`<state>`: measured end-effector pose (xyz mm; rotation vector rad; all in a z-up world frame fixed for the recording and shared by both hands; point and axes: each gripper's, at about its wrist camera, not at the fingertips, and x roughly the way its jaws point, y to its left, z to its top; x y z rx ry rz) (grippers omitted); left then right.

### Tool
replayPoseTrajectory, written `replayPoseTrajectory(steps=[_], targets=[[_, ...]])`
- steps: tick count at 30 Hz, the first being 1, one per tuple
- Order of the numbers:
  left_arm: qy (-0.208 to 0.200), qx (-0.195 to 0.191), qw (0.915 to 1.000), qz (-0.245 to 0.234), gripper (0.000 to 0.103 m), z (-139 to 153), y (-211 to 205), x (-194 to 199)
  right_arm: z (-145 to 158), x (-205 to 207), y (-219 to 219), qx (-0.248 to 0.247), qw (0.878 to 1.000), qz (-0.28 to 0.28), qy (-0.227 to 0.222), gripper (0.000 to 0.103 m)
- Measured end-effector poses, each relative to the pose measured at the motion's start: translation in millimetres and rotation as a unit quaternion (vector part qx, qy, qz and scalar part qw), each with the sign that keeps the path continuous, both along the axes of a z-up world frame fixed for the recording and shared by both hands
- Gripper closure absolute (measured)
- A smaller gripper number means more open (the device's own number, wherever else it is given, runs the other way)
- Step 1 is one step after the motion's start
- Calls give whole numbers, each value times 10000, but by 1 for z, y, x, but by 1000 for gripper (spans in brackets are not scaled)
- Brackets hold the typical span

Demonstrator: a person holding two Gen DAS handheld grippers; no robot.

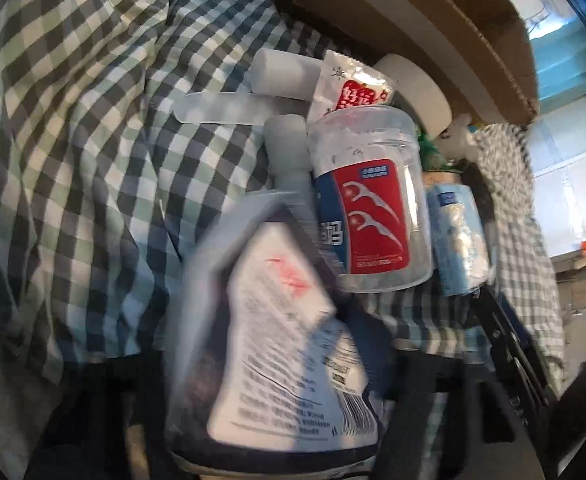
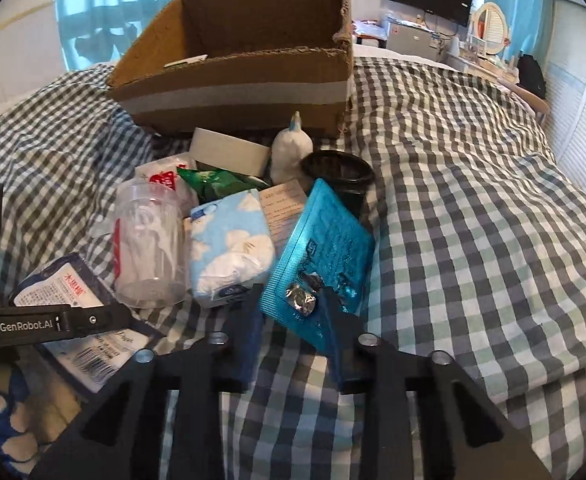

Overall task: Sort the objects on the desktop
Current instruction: 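Grasp the clear plastic bag with the left tool while the right tool grasps the blue blister pack, then carry the plastic bag and blue blister pack over the cardboard box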

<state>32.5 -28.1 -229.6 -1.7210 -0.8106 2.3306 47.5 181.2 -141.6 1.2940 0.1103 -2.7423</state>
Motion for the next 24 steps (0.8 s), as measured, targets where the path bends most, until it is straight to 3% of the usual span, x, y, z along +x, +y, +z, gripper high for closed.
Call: replayPoseTrajectory(steps=[3, 9, 14, 17, 24], targets=[[176, 54, 9998, -108, 70, 7, 1, 4, 7, 4, -2, 12, 9999, 47, 122, 89], [511, -46, 9985, -188, 77, 25, 0, 7, 22, 9, 9, -177, 9990, -77, 404, 96], [1034, -184, 9937, -403, 85, 49, 1, 12, 35, 13, 11, -328, 9977, -2, 598, 98], [1445, 30, 9882, -514, 85, 66, 6, 13, 38, 14, 10, -422, 9970, 51, 650, 98], [2086, -186, 9755, -676, 87, 98, 23, 9, 56, 20, 12, -745, 9927, 147, 935, 98]])
